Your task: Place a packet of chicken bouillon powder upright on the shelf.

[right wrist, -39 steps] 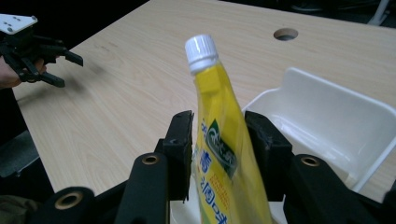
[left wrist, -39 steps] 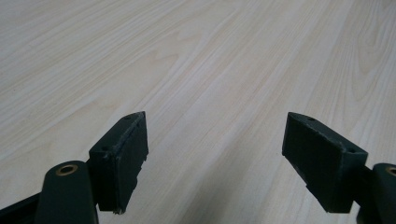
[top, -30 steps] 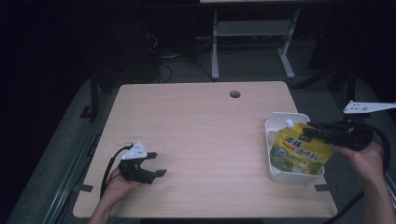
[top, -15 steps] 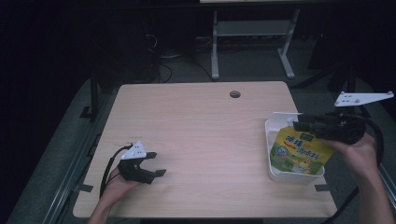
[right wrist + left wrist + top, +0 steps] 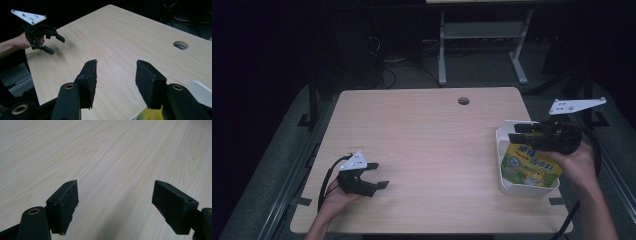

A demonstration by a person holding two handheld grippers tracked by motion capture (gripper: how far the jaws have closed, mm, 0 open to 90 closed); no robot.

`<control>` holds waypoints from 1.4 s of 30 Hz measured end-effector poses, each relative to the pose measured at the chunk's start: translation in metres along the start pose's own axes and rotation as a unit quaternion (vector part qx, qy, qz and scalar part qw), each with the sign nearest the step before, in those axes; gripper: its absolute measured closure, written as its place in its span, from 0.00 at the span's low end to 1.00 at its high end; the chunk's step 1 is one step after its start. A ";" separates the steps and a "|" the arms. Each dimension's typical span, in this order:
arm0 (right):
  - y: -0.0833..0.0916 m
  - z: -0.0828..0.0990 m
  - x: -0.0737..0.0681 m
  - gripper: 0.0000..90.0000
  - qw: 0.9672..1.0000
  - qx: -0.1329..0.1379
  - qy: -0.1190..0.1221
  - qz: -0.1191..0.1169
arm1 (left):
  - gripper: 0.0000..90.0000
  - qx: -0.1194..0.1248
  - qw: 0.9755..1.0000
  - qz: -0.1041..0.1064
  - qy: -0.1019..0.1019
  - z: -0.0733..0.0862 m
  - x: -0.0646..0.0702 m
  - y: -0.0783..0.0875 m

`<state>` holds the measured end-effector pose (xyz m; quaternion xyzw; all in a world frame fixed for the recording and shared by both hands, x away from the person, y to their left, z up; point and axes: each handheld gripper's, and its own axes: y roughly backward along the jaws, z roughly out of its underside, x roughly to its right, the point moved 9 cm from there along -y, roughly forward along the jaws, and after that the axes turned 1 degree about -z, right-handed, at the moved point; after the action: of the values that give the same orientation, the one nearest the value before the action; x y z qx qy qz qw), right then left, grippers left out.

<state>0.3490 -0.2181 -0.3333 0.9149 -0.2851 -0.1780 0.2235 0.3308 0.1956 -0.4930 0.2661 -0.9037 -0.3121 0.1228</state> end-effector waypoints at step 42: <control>-0.090 0.004 -0.043 0.37 0.998 -0.043 0.002 -0.050 | 0.20 0.002 1.000 0.001 0.003 0.000 -0.001 0.003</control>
<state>0.3540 -0.1268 -0.3737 0.9178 -0.2310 -0.1993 0.2542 0.3308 0.1980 -0.4914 0.2667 -0.9040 -0.3098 0.1254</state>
